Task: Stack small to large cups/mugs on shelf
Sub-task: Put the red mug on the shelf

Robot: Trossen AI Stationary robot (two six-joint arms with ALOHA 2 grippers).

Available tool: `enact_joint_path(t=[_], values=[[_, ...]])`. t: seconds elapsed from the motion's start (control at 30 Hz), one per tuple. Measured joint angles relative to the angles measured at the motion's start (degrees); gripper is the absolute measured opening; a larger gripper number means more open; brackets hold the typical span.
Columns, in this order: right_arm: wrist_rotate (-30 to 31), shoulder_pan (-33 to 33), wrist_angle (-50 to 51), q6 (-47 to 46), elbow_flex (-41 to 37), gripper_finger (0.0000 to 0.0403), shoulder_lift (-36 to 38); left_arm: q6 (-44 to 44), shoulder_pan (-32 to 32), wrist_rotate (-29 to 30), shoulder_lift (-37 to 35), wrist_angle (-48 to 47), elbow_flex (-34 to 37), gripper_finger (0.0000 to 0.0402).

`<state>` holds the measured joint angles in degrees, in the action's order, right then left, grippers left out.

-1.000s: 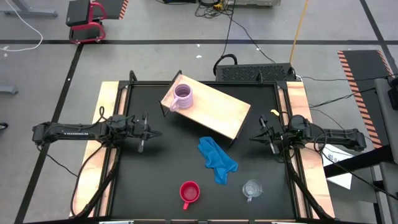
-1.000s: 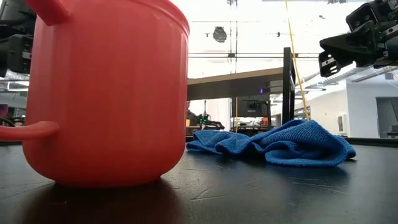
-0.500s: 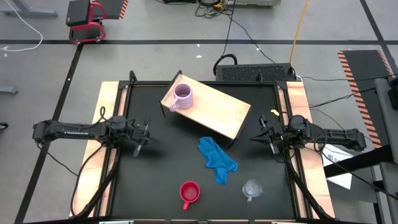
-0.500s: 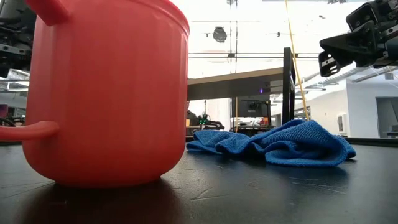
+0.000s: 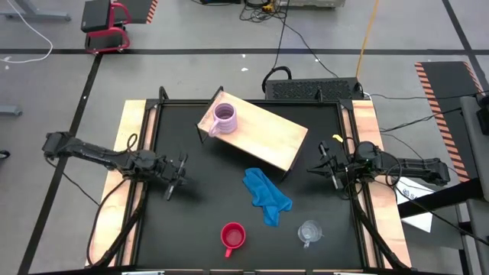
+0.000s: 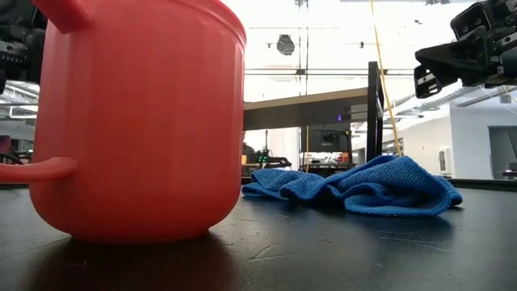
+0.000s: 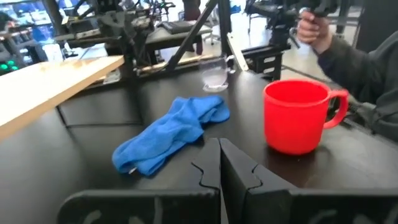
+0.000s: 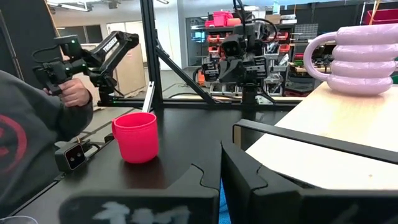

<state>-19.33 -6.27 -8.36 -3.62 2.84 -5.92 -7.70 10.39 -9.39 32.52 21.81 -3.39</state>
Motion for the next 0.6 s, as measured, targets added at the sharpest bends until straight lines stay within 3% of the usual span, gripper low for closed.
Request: enact_joint_path(t=[0.23,0.6], values=[[0.0,0.0,0.0,0.0,0.0,0.0000,0.0,-3.4,4.1,1.3,9.1,0.6,-5.3,0.0000],[0.0,0.0,0.0,-0.2,0.0,0.0000,0.0,-4.2,4.7,0.8,21.1,-3.4,-15.2,0.0000]])
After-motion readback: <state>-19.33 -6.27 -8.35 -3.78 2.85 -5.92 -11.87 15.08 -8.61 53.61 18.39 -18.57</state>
